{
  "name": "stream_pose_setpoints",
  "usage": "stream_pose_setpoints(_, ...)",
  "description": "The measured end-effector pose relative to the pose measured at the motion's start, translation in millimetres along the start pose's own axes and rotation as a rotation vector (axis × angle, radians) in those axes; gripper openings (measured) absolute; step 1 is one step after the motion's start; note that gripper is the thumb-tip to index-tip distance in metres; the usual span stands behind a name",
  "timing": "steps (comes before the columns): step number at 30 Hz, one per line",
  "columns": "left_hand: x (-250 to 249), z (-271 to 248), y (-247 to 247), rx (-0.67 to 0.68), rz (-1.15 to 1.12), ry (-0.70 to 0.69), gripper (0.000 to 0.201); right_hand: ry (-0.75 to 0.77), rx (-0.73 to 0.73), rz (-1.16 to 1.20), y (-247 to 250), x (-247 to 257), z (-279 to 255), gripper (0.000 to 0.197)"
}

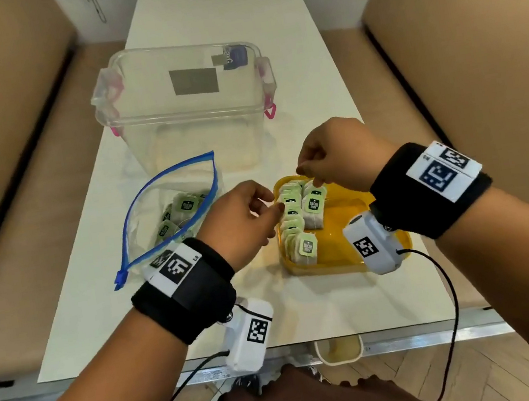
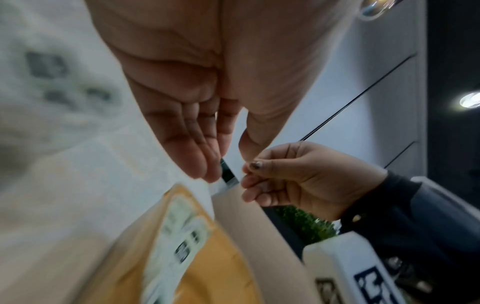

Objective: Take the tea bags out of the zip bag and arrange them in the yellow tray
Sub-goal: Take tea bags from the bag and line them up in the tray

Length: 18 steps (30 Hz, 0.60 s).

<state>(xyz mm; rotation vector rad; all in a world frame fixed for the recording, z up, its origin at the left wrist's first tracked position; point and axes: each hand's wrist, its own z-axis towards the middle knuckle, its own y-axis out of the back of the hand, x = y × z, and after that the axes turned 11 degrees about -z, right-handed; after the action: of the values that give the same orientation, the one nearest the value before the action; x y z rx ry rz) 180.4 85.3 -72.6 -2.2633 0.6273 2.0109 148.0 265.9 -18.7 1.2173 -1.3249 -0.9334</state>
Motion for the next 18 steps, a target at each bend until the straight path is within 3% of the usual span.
stream_pose_setpoints(4,-39.3,-12.6,35.3,-0.106,-0.037,-0.145,0.012,0.125,-0.064,0.103,11.1,27.7,-2.7,0.01)
stream_pose_setpoints(8,-40.4,-21.4,87.0,-0.279,0.1,-0.233,0.008,0.327,-0.109,0.147,2.3,65.5,-1.4,0.012)
stream_pose_setpoints(12,-8.8,-27.9,122.0,-0.356,0.351,-0.169,0.005,0.513,-0.145,0.131,-21.9,99.4,3.0,0.014)
stream_pose_setpoints(16,26.3,-34.4,130.4,-0.264,0.491,0.019,0.006,0.665,-0.291,-0.132,-42.9,125.2,10.7,0.019)
stream_pose_setpoints(18,34.8,-36.9,128.5,-0.247,0.473,0.022,0.01,0.704,-0.325,-0.235,-47.7,131.9,13.5,0.02)
